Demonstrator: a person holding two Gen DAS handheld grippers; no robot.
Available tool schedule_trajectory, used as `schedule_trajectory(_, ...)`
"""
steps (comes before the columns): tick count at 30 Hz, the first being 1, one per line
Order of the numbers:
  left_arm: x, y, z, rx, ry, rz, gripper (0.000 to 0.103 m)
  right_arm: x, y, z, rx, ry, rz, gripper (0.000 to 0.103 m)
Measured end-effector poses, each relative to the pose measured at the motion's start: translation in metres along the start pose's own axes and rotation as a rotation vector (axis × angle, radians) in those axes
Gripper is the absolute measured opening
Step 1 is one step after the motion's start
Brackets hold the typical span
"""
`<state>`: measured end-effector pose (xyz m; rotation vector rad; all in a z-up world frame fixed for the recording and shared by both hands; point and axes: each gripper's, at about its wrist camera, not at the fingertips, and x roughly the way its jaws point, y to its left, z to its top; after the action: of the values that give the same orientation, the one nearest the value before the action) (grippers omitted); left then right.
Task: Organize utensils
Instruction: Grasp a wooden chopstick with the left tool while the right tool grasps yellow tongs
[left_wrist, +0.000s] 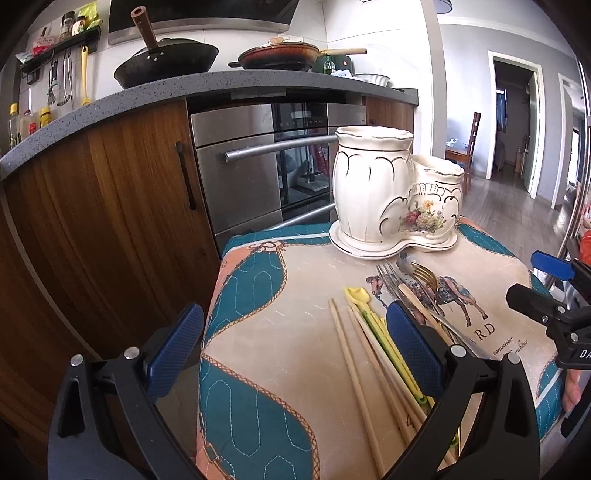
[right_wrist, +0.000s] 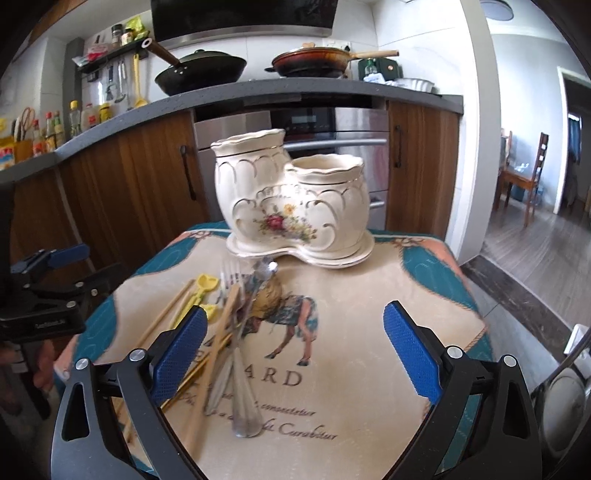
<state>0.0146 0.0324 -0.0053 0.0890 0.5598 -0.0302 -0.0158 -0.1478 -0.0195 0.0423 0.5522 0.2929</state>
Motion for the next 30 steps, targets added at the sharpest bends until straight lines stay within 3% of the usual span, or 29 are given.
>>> schedule_trajectory(1,0.001,0.001,-0.001,0.001,0.009,-0.003,0.097,0.000,0.003,0.001,-0.006,0.002,0.002,0.091)
schedule_trajectory(5,0.011,-0.003,-0.007,0.018,0.080,-0.053,0.078,0.001,0.014,0.003,-0.025,0.026,0.012,0.065)
schedule_trajectory(8,0.020,-0.010,-0.012,0.034,0.132,-0.091,0.067,0.004,0.019,0.002,-0.039,0.048,0.020,0.055)
schedule_trajectory(13,0.038,-0.023,-0.018,0.062,0.211,-0.117,0.040,0.014,0.026,-0.001,-0.032,0.112,0.081,0.045)
schedule_trajectory(22,0.041,-0.023,-0.031,0.067,0.311,-0.174,0.026,0.027,0.052,-0.005,-0.101,0.213,0.142,0.039)
schedule_trajectory(25,0.039,-0.025,-0.033,0.089,0.311,-0.171,0.022,0.034,0.057,-0.009,-0.110,0.250,0.156,0.039)
schedule_trajectory(27,0.039,-0.023,-0.033,0.087,0.300,-0.162,0.005,0.037,0.059,-0.011,-0.114,0.266,0.162,0.039)
schedule_trajectory(30,0.040,-0.014,-0.033,0.056,0.278,-0.159,0.005,0.042,0.064,-0.011,-0.122,0.294,0.174,0.039)
